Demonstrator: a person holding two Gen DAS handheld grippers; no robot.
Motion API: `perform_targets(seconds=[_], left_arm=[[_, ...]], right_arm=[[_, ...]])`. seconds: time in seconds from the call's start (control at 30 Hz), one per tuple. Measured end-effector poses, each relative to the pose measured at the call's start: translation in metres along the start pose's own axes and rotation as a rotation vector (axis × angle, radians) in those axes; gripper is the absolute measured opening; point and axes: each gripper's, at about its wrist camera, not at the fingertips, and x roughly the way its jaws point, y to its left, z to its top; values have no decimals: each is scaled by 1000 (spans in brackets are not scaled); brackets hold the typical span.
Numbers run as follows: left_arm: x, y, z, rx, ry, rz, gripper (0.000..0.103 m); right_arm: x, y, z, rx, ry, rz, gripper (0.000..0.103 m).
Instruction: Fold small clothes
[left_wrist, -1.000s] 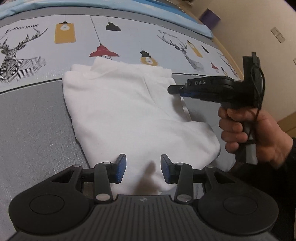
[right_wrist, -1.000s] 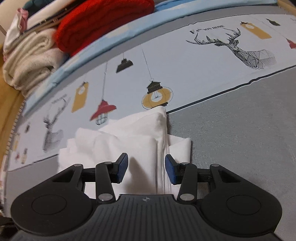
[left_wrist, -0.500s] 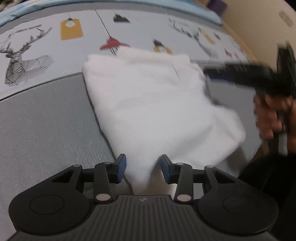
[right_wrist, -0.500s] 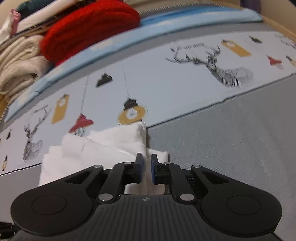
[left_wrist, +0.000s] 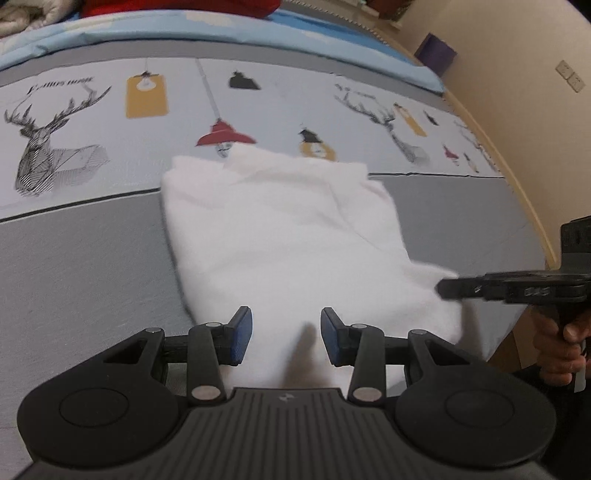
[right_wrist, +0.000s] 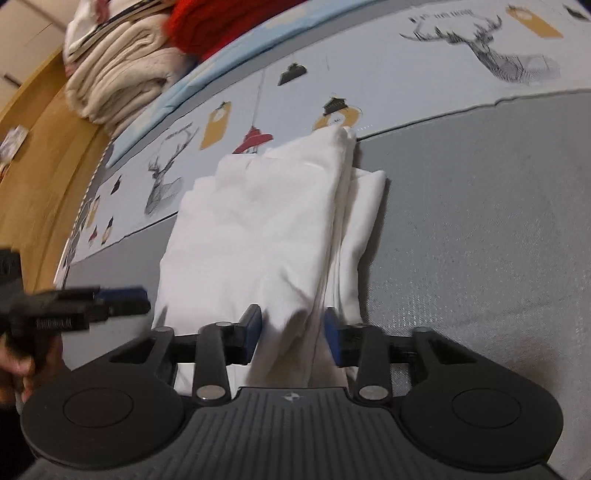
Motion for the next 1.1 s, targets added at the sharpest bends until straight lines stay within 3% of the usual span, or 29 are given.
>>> perform_targets(seconds=[0.13,0.17,0.3,0.37,0.47,0.5,0.57,0.67,0.73,0.8,0.97,1.1], left_arm=[[5,-15,-3,25,8,-58,46],[10,-18,-5,35,24,-61,46],[37,-23,-13,81,142,14,46],[37,-26,-13,100,142,24,46],[27,-24,-11,78,118,-22,46],[27,-23,-12,93,131,-27,46],[39,-25,-25,178,214,38,44],[43,-33,-38,287,239,78,46],[39,-30,-38,266,233,53,47],[35,-22,-36,224,231,30,47],[27,-13,-38,187,220,12,47],[27,-8,-37,177,232,16,47]], right_arm=[[-40,-11,-3,23,-118,149,9],[-41,-16,-4,20,-101,113,9],[-2,-27,-20,-19,135,-140,6],[5,-23,-20,-47,150,-161,6],[4,-18,-16,-50,133,-162,7],[5,-17,-16,-52,139,-167,7],[7,-14,-12,-75,137,-180,13],[-3,-16,2,-37,38,-145,23],[-12,-18,13,30,-77,-123,38],[-14,-22,24,99,-164,-130,47],[9,-14,47,152,-233,-155,47],[39,-4,61,148,-206,-213,46]])
